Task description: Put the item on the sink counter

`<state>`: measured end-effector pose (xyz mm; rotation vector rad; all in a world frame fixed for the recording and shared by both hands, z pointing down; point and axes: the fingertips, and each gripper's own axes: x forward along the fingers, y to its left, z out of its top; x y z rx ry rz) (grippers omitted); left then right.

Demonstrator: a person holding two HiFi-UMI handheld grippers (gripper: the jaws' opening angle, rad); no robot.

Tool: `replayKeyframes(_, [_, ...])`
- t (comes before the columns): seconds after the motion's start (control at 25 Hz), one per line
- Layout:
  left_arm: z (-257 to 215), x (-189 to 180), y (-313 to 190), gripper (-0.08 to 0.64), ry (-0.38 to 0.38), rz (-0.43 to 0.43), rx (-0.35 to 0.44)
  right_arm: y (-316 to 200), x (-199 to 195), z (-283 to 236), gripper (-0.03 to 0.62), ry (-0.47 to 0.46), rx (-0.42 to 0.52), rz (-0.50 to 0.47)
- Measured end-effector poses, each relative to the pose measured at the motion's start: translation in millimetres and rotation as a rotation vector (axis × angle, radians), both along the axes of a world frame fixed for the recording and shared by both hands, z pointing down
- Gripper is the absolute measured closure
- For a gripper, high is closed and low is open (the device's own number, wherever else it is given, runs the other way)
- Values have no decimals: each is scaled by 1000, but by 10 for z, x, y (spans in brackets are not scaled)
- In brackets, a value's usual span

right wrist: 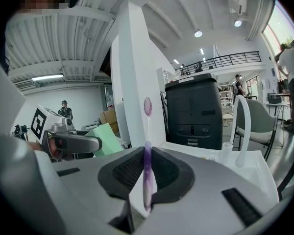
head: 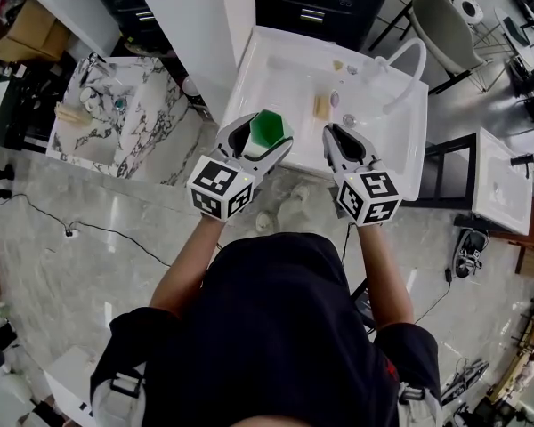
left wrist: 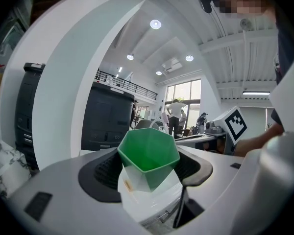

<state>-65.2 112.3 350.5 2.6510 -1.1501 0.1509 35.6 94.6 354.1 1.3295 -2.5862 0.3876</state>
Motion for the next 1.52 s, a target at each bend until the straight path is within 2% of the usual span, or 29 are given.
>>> replayKeyframes(0.52, [59,168,-541,237,-25,-19,-10,-579,71,72,529,-31,-11,-22])
replayKeyframes(0.96, [118,276,-1120,238,-32,-74,-24,-1201,173,134,529,-42,-23,-62])
replayKeyframes(1.52, [184,520,-1576,238,-25,-156,-38,-1685,319,229,529,-75,-51,-129])
